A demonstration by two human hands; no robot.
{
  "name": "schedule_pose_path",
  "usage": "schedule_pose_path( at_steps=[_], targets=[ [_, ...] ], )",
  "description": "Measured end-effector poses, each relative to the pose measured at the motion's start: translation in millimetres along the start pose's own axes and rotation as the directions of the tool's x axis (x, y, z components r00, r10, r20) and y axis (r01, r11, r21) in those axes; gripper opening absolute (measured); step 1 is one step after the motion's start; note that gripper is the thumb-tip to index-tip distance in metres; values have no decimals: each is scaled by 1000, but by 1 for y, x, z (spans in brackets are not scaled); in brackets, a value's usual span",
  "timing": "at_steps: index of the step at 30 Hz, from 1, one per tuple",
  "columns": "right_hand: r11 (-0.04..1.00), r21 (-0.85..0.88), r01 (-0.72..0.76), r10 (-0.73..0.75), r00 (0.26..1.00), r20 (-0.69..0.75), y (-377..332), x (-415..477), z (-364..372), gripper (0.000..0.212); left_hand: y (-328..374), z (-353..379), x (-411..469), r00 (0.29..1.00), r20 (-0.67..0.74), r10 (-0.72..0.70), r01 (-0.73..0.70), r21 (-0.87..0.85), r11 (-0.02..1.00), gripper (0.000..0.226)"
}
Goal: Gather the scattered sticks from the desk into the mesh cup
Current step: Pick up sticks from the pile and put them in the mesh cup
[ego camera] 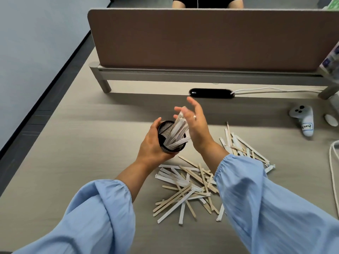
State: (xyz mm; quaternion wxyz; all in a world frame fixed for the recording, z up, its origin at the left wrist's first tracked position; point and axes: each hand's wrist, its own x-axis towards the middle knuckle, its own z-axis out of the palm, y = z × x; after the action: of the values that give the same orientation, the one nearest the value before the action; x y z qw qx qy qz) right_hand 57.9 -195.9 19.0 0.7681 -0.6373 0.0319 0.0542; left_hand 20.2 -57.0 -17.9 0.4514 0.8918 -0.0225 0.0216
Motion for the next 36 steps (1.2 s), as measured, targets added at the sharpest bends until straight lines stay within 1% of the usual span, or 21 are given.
schedule_pose_path(
  at_steps=[1,2,3,5,6,8,10,11,12,13,14,16,17,18,19,20,22,26,30,33,36],
  targets=[
    [1000,11,-13,13,999,-39,1,2,0,47,0,0,-1,1000,8,22,-22,32,999,106],
    [999,-41,-10,7,998,-64,3,5,1,43,-1,-2,-1,999,5,32,-32,45,998,106],
    [987,-159,-5,-4,998,-56,6,8,2,40,-1,-3,-2,999,-2,34,-34,54,998,107],
    [908,-418,-8,27,999,39,13,12,3,38,-2,-6,-2,999,-12,44,-43,83,996,108],
    [871,-492,-14,58,996,73,15,13,2,39,-4,-6,-2,999,-17,50,-48,99,994,108],
    [866,-496,-62,133,985,109,17,15,2,43,-8,-10,-1,999,-39,30,-26,94,995,108],
    [911,-396,-119,181,976,122,17,17,3,50,-14,-14,0,998,-58,-3,8,80,997,108],
    [924,-357,-139,184,978,95,19,21,3,50,-17,-16,2,998,-66,-18,23,77,997,108],
    [910,-382,-158,183,983,30,23,27,2,50,-22,-19,3,996,-81,-35,41,79,996,108],
    [861,-471,-195,190,980,-58,27,34,-2,47,-25,-22,5,994,-100,-50,59,88,994,108],
    [765,-596,-244,203,970,-137,33,40,-8,44,-29,-25,6,991,-118,-66,78,104,992,108],
    [520,-774,-361,310,924,-223,47,47,-17,33,-37,-30,10,985,-144,-94,115,144,983,109],
    [428,-816,-389,392,893,-221,56,47,-18,29,-41,-32,12,982,-153,-107,132,161,978,109],
    [376,-837,-398,464,863,-202,63,45,-18,31,-44,-34,14,980,-159,-119,146,171,974,110],
    [364,-846,-389,502,847,-173,71,42,-18,37,-47,-35,16,979,-161,-127,155,180,971,110],
    [373,-855,-360,504,853,-139,78,41,-16,44,-49,-35,17,979,-157,-129,158,189,969,110],
    [371,-896,-245,427,901,-69,89,40,-12,52,-54,-36,21,982,-141,-127,154,203,967,110],
    [205,-979,6,265,962,61,96,49,-7,37,-61,-39,29,987,-121,-108,132,211,969,109],
    [69,-945,320,300,897,326,90,54,1,39,-67,-40,39,989,-111,-102,124,215,969,110],
    [17,-903,429,330,850,410,87,57,7,36,-68,-41,46,990,-102,-96,116,211,971,109],
    [-19,-886,464,371,826,424,87,61,10,29,-69,-43,53,991,-97,-89,107,206,973,107]
  ],
)
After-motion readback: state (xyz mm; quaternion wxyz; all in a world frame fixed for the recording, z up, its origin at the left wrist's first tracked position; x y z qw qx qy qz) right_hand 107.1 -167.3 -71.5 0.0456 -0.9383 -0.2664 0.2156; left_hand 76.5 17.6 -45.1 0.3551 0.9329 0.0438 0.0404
